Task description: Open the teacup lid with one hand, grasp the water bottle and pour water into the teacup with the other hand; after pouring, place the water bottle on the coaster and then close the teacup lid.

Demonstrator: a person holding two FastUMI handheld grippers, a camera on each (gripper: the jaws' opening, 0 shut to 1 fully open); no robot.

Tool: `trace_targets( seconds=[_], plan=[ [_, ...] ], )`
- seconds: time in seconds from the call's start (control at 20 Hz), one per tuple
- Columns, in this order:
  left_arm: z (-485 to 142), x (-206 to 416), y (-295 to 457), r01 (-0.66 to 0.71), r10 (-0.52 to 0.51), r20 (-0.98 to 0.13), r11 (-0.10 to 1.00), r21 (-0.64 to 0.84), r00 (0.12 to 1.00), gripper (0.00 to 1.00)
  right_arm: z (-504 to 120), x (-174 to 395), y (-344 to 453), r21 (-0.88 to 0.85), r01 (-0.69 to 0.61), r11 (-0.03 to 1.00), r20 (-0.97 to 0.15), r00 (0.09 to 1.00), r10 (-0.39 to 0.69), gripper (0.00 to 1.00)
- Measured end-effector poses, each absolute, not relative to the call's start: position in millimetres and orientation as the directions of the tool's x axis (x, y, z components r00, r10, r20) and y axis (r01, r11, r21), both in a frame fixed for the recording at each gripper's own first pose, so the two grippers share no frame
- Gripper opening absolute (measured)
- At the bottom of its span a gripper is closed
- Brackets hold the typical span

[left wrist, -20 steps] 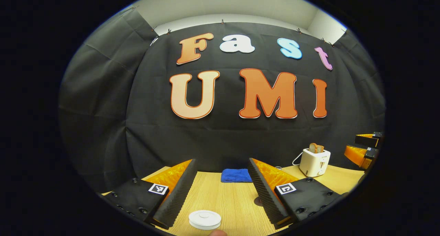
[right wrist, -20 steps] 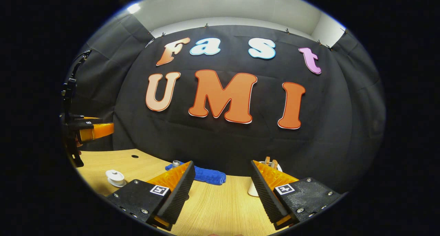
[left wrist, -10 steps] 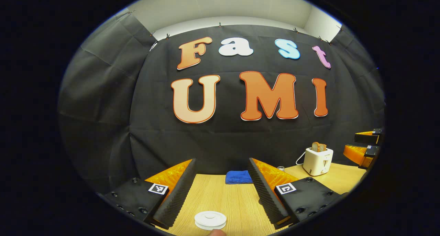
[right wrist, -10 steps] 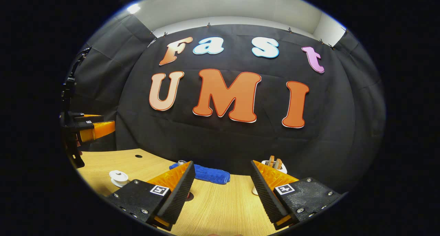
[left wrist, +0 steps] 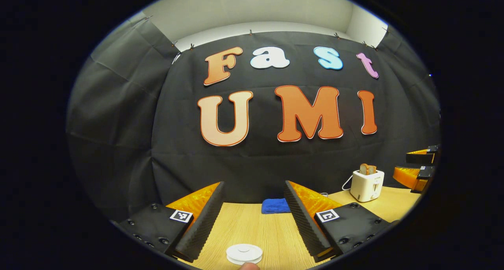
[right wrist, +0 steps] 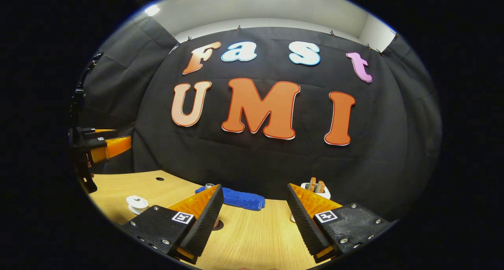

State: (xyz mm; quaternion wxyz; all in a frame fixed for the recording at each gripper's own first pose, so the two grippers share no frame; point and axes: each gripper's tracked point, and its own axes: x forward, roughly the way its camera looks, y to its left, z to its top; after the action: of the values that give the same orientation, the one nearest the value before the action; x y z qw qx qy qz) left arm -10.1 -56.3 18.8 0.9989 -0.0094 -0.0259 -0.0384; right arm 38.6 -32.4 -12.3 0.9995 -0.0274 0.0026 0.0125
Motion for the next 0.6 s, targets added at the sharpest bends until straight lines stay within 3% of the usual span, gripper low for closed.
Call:
trace_targets(
  seconds=[0.2, 0.35, 0.4, 0.45, 0.55, 0.6],
  plan=[
    [19.7, -11.2, -57.0, 0.071, -0.071, 0.063, 0.997, -0.01, 0.996, 0.94, -11.5, 37.5, -31.2, -0.054, -0.032, 0.998, -0.004, 0.999, 0.032, 0.96],
    [18.4, -10.6, -55.5, 0.067, -0.066, 0.063, 0.998, -0.012, 0.996, 0.98, -12.6, 38.2, -30.6, -0.057, -0.032, 0.998, -0.007, 0.999, 0.032, 0.96],
    [18.0, -10.9, -54.6, 0.065, -0.064, 0.062, 0.998, -0.012, 0.996, 0.98, -11.6, 38.6, -31.6, -0.055, -0.031, 0.998, -0.006, 1.0, 0.031, 1.0],
    [18.6, -10.8, -54.0, 0.062, -0.061, 0.065, 0.998, -0.012, 0.996, 0.98, -10.1, 38.1, -31.0, -0.053, -0.034, 0.998, -0.005, 0.999, 0.034, 0.96],
    [18.4, -10.7, -53.1, 0.061, -0.06, 0.064, 0.998, -0.013, 0.996, 0.98, -9.2, 39.1, -28.5, -0.046, -0.04, 0.998, -0.003, 0.999, 0.04, 1.0],
    [17.7, -10.5, -51.8, 0.057, -0.056, 0.062, 0.998, -0.012, 0.996, 1.0, -9.0, 40.0, -28.5, -0.045, -0.04, 0.998, -0.004, 0.999, 0.04, 0.96]
  ],
)
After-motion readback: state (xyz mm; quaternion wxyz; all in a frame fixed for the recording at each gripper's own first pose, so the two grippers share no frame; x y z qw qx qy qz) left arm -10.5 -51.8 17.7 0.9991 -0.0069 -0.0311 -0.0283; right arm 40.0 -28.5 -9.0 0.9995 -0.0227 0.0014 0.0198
